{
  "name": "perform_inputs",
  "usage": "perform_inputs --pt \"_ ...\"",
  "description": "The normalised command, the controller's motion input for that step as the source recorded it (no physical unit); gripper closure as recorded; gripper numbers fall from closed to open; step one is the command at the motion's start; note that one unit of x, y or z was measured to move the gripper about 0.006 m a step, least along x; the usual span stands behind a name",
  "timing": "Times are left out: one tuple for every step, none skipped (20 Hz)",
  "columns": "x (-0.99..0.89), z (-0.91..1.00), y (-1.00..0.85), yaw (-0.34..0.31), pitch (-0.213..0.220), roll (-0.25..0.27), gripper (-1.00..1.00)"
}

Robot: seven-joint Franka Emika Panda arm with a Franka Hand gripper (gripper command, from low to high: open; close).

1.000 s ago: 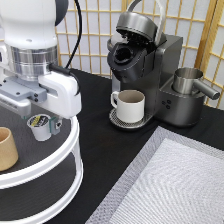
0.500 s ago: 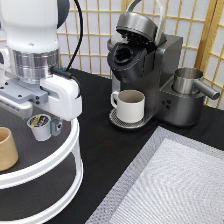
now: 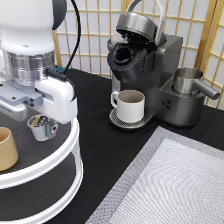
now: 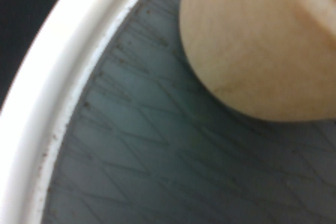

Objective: Make coffee

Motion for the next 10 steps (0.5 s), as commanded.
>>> perform_inputs --pt "0.00 0.05 0.00 0.000 -0.023 0.079 1.00" --pt "0.00 0.05 0.01 0.000 -0.027 0.075 1.00" --pt "0.03 0.08 0.11 0.000 -0.023 0.075 1.00" --pt "0.08 0.11 0.21 0.000 -0.017 0.073 1.00" --pt "0.18 0.19 0.26 0.000 -0.002 0.078 1.00" --pt "0.23 0.23 0.32 0.000 0.000 0.071 1.00" --pt "0.35 0.45 0.39 0.000 0.000 0.056 1.00" --pt "0.37 0.56 0.39 0.000 -0.005 0.060 1.00" --pt "0.44 0.80 0.41 0.006 -0.006 0.071 1.00" --pt "0.49 0.95 0.40 0.006 0.000 0.086 1.00"
